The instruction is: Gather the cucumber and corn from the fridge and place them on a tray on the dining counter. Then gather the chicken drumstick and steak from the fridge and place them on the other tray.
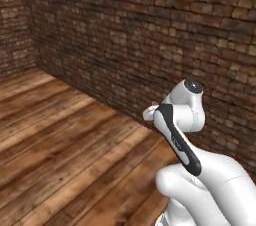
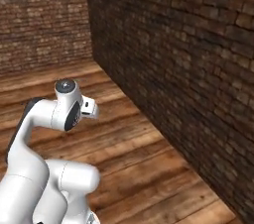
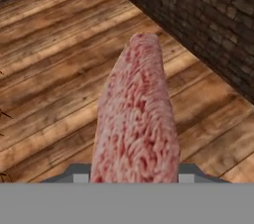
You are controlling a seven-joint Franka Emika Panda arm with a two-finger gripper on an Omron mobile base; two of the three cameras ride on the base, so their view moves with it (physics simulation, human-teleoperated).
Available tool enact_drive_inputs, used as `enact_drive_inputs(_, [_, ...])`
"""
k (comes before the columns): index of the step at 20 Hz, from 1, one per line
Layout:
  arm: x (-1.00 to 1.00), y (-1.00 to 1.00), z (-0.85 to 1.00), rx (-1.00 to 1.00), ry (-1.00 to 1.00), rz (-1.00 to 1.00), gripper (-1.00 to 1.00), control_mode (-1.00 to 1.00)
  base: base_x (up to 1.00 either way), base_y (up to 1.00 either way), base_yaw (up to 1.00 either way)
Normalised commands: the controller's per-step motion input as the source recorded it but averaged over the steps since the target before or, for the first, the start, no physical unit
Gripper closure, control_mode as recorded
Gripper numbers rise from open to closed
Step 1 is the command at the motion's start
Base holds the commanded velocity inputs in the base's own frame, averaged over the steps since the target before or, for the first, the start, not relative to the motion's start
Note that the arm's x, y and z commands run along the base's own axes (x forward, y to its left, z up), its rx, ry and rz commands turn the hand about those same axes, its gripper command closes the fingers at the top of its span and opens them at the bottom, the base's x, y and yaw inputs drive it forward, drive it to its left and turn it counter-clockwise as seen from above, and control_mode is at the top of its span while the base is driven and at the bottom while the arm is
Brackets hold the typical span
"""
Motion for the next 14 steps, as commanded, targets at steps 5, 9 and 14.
enact_drive_inputs(5, [0.0, 0.0, 0.0, 0.0, 0.0, 0.0, 1.0, 1.0, 1.0, -0.08, 0.62])
enact_drive_inputs(9, [0.0, 0.0, 0.0, 0.0, 0.0, 0.0, 1.0, 1.0, 1.0, -0.11, 0.59])
enact_drive_inputs(14, [0.0, 0.0, 0.0, 0.0, 0.0, 0.0, 1.0, 1.0, 1.0, -0.06, 0.54])
